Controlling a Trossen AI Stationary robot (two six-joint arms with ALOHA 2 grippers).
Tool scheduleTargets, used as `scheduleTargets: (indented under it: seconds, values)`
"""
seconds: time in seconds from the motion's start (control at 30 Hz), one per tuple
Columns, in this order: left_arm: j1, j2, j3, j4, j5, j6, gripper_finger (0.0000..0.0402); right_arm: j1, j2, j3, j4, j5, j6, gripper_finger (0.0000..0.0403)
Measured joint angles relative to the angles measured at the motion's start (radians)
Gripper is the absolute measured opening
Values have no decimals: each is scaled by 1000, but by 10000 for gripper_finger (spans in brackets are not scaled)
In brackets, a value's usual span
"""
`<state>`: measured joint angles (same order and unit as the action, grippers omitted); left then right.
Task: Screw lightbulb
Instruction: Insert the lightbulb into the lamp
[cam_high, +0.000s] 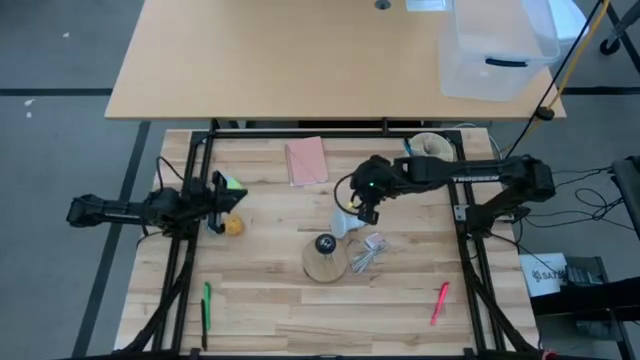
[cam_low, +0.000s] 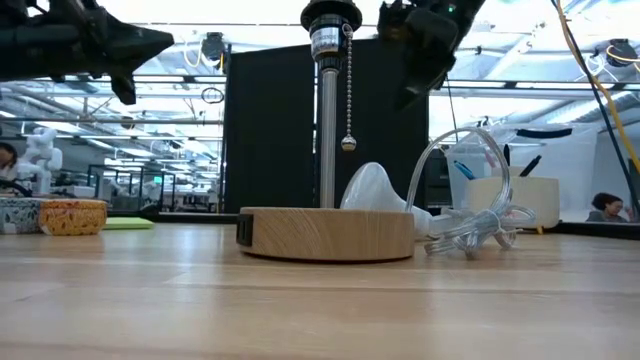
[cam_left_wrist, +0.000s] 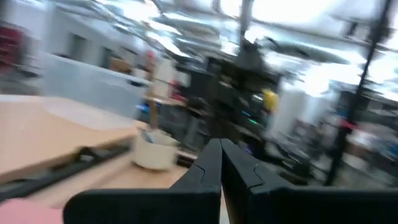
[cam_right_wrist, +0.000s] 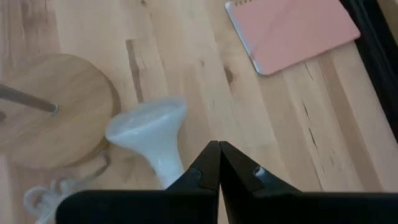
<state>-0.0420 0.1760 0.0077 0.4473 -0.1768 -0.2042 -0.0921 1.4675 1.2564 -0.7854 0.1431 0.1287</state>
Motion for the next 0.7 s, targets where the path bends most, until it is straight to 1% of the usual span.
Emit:
scheduleTargets:
  seconds: [0.07, 0.2, 0.37, 0.47, 0.5, 0.6, 0.7]
  values:
    - [-10, 32, 0, -7, 37, -11, 11, 0, -13, 12, -22, -48, 23, 8]
    - [-52, 121, 0, -11, 36, -20, 50, 6, -33, 13, -32, -145, 30, 33]
    - [-92, 228, 0, 26, 32, 1, 92, 33, -28, 12, -65, -142, -81, 65]
    - [-111, 277, 0, 68, 35, 3, 101, 35, -10, 13, -34, -142, -171, 74]
    - [-117, 289, 0, 80, 35, 3, 102, 33, -7, 13, -35, -144, -177, 74]
    - [-138, 322, 0, 98, 37, 2, 103, 15, 16, 13, -38, -197, -153, 76]
    - [-159, 350, 0, 101, 37, 2, 103, 13, 52, 12, -67, -195, -142, 90]
